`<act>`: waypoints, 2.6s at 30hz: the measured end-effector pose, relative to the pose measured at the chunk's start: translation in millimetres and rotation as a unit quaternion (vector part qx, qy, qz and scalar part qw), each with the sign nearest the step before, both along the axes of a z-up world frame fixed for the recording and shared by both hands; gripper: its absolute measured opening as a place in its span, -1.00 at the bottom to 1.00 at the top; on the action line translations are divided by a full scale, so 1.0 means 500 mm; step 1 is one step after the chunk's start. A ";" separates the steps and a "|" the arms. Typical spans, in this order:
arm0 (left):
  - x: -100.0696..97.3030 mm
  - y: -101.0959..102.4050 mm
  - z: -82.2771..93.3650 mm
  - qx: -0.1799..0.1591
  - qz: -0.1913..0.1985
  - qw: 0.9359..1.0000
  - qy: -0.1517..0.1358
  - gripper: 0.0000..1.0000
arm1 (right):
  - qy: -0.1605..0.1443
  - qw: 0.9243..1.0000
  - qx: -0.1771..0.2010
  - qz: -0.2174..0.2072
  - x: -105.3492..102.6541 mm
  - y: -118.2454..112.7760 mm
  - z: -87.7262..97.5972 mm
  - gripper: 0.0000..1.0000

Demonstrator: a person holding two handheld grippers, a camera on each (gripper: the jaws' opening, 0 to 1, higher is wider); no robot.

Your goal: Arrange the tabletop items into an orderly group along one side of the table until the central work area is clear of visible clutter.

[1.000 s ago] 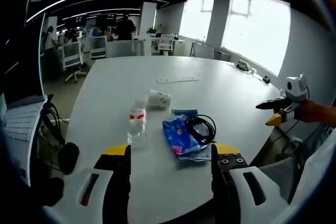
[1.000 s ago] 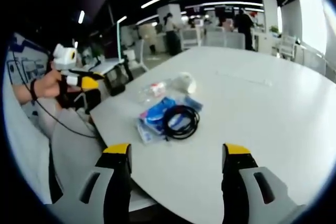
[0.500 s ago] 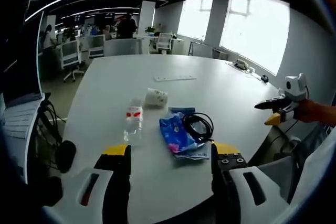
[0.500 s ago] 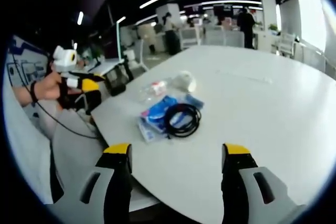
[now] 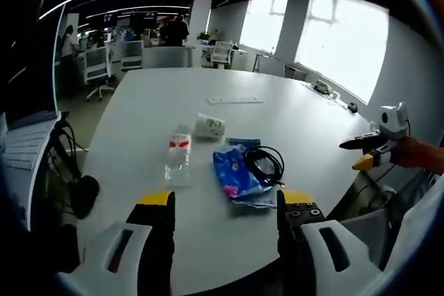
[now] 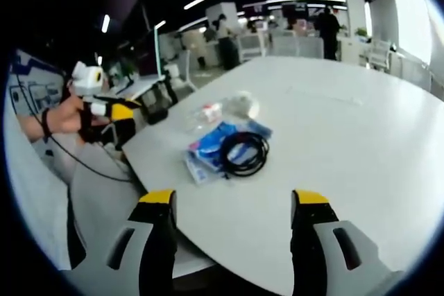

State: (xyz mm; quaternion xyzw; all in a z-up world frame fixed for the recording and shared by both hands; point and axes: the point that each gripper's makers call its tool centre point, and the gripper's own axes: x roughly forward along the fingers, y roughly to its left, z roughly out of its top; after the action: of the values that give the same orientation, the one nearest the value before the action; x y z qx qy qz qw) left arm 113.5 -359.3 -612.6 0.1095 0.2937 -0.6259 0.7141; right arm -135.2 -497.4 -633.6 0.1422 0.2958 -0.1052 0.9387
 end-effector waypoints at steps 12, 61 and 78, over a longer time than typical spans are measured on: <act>0.019 -0.014 -0.053 0.027 0.012 0.999 0.036 0.15 | 0.008 1.000 0.011 -0.007 -0.004 0.014 -0.010 0.30; 0.178 -0.281 -0.169 0.092 0.045 0.994 0.041 0.01 | 0.023 0.998 0.056 0.006 0.043 0.031 -0.060 0.24; 0.209 -0.361 -0.245 0.141 0.045 0.988 0.040 0.02 | 0.036 0.997 0.066 -0.019 0.007 0.007 -0.073 0.24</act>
State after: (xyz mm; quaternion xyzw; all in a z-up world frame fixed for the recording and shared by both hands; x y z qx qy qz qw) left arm 218.2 -539.7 -735.2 0.1708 0.4118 -0.5494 0.7066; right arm -131.5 -494.1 -669.9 0.2054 0.3330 -0.1084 0.9139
